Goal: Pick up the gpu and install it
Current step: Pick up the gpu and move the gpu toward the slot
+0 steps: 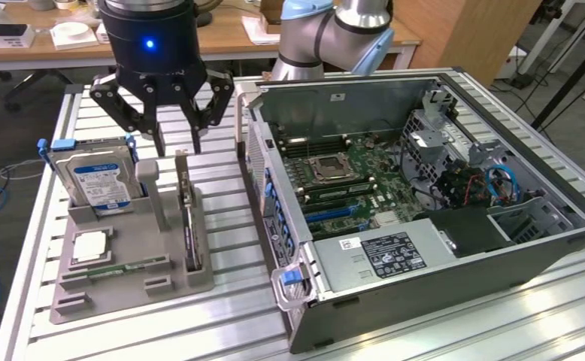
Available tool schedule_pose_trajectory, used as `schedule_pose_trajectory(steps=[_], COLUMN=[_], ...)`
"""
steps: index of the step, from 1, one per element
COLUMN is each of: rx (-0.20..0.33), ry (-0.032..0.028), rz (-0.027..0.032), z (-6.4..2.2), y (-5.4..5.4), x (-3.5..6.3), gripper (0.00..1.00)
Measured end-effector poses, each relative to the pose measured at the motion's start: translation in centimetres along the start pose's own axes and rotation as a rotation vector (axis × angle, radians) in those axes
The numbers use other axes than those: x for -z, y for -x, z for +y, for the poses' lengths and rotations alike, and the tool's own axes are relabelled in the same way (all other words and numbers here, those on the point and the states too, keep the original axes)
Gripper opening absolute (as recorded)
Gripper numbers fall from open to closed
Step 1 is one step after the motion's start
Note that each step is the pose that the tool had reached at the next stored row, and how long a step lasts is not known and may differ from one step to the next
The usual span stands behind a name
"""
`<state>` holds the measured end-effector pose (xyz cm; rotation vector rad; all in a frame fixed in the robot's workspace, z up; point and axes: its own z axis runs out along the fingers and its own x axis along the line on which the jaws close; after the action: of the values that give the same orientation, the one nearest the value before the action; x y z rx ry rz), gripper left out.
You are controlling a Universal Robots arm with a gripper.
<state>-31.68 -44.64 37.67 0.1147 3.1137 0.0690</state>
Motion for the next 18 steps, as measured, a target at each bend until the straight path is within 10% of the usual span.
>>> schedule_pose_trajectory(steps=[18], rx=[0.000], ry=[-0.0001], rz=[0.0001], z=[-0.32], y=[0.02], x=[-0.17], gripper=[0.60])
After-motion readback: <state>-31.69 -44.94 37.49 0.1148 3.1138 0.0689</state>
